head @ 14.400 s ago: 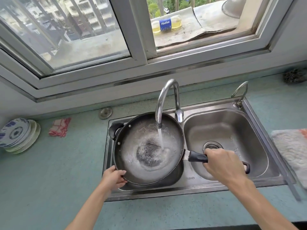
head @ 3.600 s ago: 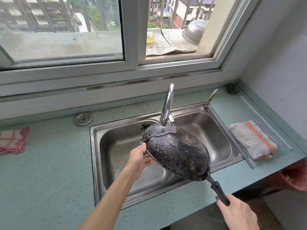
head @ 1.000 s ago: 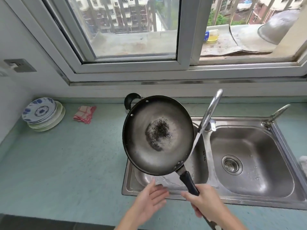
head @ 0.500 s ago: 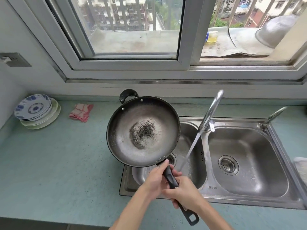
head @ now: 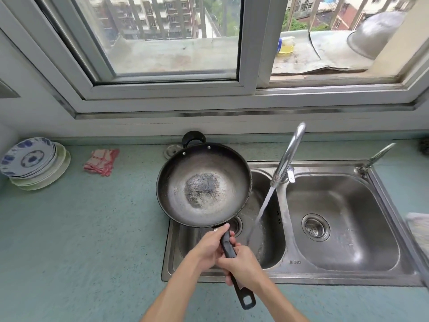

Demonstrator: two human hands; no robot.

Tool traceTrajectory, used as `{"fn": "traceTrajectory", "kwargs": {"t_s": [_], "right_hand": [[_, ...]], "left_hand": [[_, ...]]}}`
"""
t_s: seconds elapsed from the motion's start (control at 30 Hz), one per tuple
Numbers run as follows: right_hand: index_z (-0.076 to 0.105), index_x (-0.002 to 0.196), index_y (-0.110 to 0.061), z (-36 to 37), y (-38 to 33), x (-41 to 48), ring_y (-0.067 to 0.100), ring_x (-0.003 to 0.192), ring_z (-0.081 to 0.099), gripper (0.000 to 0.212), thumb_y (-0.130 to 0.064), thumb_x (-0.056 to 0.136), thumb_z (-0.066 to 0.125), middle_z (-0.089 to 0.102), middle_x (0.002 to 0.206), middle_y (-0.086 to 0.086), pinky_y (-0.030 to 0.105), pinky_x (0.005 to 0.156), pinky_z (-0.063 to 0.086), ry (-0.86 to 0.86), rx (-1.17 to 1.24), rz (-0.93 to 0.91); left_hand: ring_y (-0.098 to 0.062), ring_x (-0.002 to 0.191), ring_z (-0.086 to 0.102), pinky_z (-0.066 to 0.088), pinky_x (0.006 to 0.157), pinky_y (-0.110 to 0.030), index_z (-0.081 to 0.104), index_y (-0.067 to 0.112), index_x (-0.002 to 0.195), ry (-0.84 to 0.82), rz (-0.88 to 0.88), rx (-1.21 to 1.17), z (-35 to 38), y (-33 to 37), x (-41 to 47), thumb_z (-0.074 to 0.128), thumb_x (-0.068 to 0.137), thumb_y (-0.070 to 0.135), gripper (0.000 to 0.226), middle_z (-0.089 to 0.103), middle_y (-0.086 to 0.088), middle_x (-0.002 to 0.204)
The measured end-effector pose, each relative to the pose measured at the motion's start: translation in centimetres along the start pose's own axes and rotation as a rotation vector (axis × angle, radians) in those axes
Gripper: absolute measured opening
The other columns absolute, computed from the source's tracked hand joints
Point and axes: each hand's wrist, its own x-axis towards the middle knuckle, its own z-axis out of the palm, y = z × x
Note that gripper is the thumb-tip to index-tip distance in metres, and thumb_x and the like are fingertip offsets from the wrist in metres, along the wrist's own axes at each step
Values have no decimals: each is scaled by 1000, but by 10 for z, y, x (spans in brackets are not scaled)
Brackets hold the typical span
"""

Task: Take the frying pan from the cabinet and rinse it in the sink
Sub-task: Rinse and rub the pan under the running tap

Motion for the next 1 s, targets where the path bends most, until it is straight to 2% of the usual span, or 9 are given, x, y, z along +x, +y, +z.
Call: {"fn": "traceTrajectory", "kwargs": {"t_s": [0.1, 0.17, 0.3, 0.4, 0.53, 0.63, 0.7, 0.83, 1.0], "right_hand": [[57, 62, -11, 5, 6, 0, 17, 38, 58, 18, -12, 79, 63, 59, 50, 3, 27, 49, 48, -5, 13, -19], [61, 69, -12, 4, 11, -2, 18, 46, 62, 19, -25, 83, 67, 63, 55, 3, 29, 53, 50, -44, 3, -43], [63, 76, -14, -23, 21, -8, 11, 58, 62, 46, -54, 95, 53, 59, 62, -2, 26, 53, 49, -72, -129, -76], [67, 84, -14, -59, 31, -8, 17, 63, 71, 44, -51, 99, 47, 71, 65, 3, 36, 62, 57, 21, -243, -88], [67, 94, -25, -114, 36, 3, 15, 79, 69, 14, -35, 95, 57, 73, 83, -7, 37, 75, 56, 351, -605, -234], [70, 111, -20, -153, 25, 10, 22, 91, 66, 20, -20, 94, 59, 71, 104, -2, 36, 74, 54, 645, -766, -413], [70, 116, -13, -175, 14, 17, 29, 98, 65, 28, -8, 89, 63, 69, 114, 5, 40, 75, 57, 743, -875, -519], [60, 127, 6, -198, -5, 42, 40, 124, 57, 55, 7, 72, 63, 60, 134, 24, 54, 96, 52, 691, -1053, -517], [36, 149, -1, -199, -9, 65, 31, 144, 35, 74, 2, 76, 50, 34, 158, 17, 47, 111, 41, 494, -1183, -371]], "left_hand": [[-22, 65, 64, 57, 63, -30, 55, 10, 83, 13, -9, 22, -5, -1, 3, 52, 99, 32, 27, 55, -5, 66], [-24, 66, 64, 56, 63, -32, 55, 9, 82, 14, -9, 15, -9, -1, 4, 53, 99, 31, 28, 55, -5, 66], [-24, 63, 62, 55, 64, -32, 58, 8, 82, 37, 13, 32, -13, -4, 6, 53, 99, 31, 29, 54, -5, 65], [-24, 61, 61, 53, 66, -36, 58, 9, 80, 56, 18, 16, -15, -12, 10, 52, 99, 31, 30, 52, -4, 63], [-23, 60, 62, 54, 67, -36, 60, 10, 79, 88, -1, 1, -19, -19, 15, 54, 98, 31, 29, 51, -4, 64], [-23, 60, 62, 54, 64, -34, 60, 9, 79, 98, -5, 9, -19, -20, 18, 53, 99, 30, 29, 52, -4, 64], [-23, 60, 62, 52, 68, -35, 60, 9, 79, 102, -5, 6, -19, -21, 20, 53, 99, 29, 29, 53, -4, 63], [-24, 62, 64, 54, 70, -37, 60, 9, 80, 106, -9, 3, -23, -25, 25, 55, 98, 30, 29, 54, -5, 64], [-25, 64, 65, 57, 69, -37, 61, 8, 83, 110, -12, 13, -24, -24, 26, 54, 98, 30, 28, 55, -6, 64]]}}
